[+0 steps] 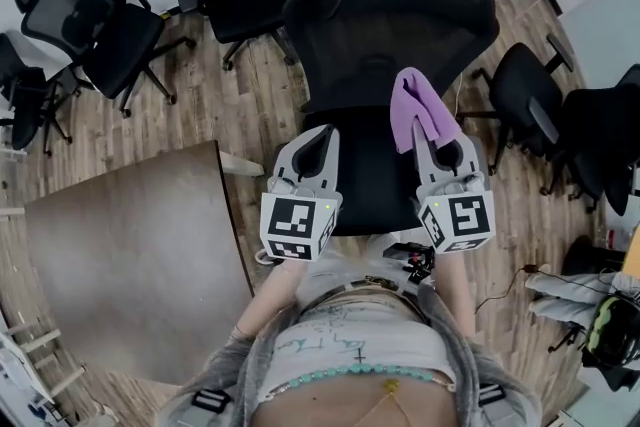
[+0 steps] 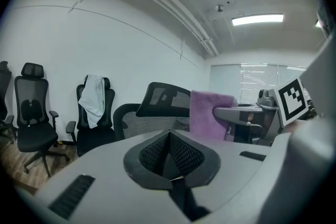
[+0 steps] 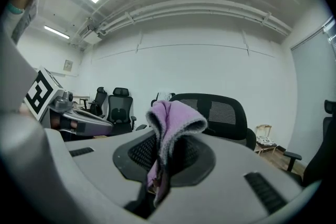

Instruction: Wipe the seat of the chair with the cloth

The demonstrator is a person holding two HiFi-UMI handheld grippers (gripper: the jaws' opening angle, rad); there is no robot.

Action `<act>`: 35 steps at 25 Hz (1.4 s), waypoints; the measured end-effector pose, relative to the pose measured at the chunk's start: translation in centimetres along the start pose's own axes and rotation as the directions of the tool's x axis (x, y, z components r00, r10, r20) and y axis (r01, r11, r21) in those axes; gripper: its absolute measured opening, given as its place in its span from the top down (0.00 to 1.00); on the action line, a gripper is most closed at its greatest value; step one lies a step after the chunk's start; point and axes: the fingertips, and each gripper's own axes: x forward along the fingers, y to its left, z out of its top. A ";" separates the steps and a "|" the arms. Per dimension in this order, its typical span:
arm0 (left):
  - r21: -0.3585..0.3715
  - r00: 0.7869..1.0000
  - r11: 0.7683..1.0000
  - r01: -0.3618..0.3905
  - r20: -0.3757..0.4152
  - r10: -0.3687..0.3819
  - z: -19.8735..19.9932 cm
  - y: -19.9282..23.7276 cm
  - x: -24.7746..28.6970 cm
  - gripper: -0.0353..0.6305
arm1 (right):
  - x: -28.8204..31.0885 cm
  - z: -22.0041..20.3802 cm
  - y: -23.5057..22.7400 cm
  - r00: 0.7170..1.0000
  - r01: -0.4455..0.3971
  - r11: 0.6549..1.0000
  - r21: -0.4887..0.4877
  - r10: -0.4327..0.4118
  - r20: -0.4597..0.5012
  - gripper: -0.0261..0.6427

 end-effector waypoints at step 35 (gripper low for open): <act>0.032 0.938 0.952 -0.305 -0.162 0.306 -10.1 2.9 6.7 0.93 | 3.7 -12.3 -10.9 0.987 -0.128 0.992 0.014 0.129 -0.094 0.89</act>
